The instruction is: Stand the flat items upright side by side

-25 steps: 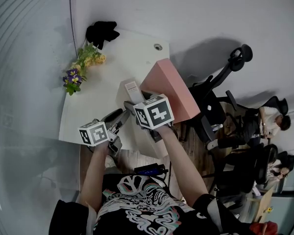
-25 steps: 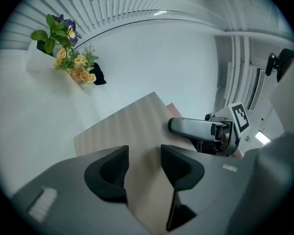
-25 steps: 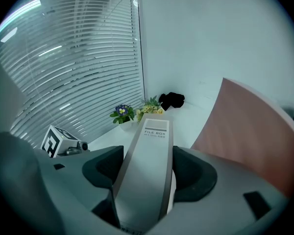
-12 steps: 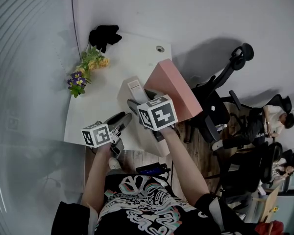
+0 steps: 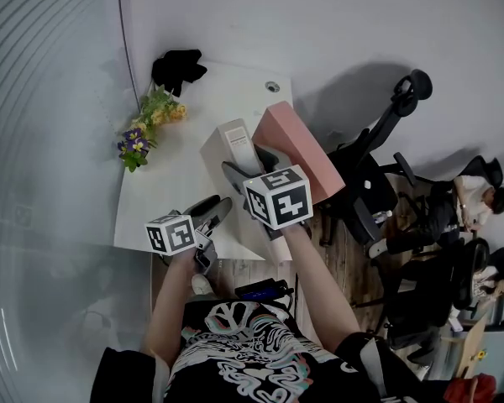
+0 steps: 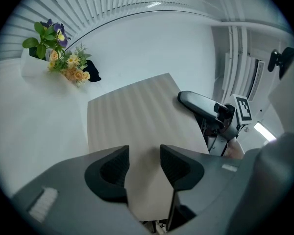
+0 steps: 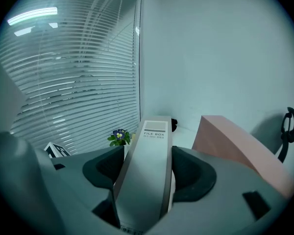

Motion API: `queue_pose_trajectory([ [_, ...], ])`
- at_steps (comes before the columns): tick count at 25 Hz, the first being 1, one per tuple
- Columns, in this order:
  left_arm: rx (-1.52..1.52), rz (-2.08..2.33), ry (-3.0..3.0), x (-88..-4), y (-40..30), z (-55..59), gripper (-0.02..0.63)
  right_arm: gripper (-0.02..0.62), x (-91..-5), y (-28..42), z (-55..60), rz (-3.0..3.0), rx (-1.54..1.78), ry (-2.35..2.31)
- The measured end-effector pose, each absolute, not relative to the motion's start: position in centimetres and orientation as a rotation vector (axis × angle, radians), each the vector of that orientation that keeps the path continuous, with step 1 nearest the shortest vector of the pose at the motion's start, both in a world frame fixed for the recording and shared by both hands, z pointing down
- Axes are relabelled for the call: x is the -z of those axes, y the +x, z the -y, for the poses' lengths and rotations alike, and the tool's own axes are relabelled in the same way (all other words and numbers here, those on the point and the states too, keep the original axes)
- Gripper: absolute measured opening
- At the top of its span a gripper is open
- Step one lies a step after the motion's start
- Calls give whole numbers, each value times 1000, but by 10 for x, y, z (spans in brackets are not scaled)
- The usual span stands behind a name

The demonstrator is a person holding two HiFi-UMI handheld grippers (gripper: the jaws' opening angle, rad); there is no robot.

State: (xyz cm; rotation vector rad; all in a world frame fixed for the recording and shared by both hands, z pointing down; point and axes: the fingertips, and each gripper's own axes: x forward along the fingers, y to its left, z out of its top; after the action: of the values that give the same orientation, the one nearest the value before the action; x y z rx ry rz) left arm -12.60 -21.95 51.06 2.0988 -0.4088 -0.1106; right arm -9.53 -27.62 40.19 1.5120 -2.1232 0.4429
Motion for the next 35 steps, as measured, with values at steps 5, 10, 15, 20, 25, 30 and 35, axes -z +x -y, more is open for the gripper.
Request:
queue_pose_trajectory([
  [5, 113, 422, 2099, -510, -131, 219, 184, 302, -388, -98, 274, 2187, -377, 1560],
  [10, 125, 442, 2093, -511, -138, 217, 184, 301, -378, -101, 270, 2231, -315, 1594],
  [15, 124, 437, 2096, -512, -138, 215, 184, 299, -369, -106, 265, 2284, -234, 1627],
  [20, 107, 420, 2099, -517, -134, 212, 184, 299, -362, -104, 263, 2333, -154, 1700],
  [25, 95, 416, 2094, -519, -133, 209, 183, 301, -355, -101, 256, 2375, -69, 1764],
  [30, 93, 423, 2082, -521, -134, 209, 178, 301, -349, -101, 249, 2411, 12, 1808],
  [35, 88, 418, 2070, -526, -134, 210, 176, 302, -347, -101, 241, 2440, 93, 1840],
])
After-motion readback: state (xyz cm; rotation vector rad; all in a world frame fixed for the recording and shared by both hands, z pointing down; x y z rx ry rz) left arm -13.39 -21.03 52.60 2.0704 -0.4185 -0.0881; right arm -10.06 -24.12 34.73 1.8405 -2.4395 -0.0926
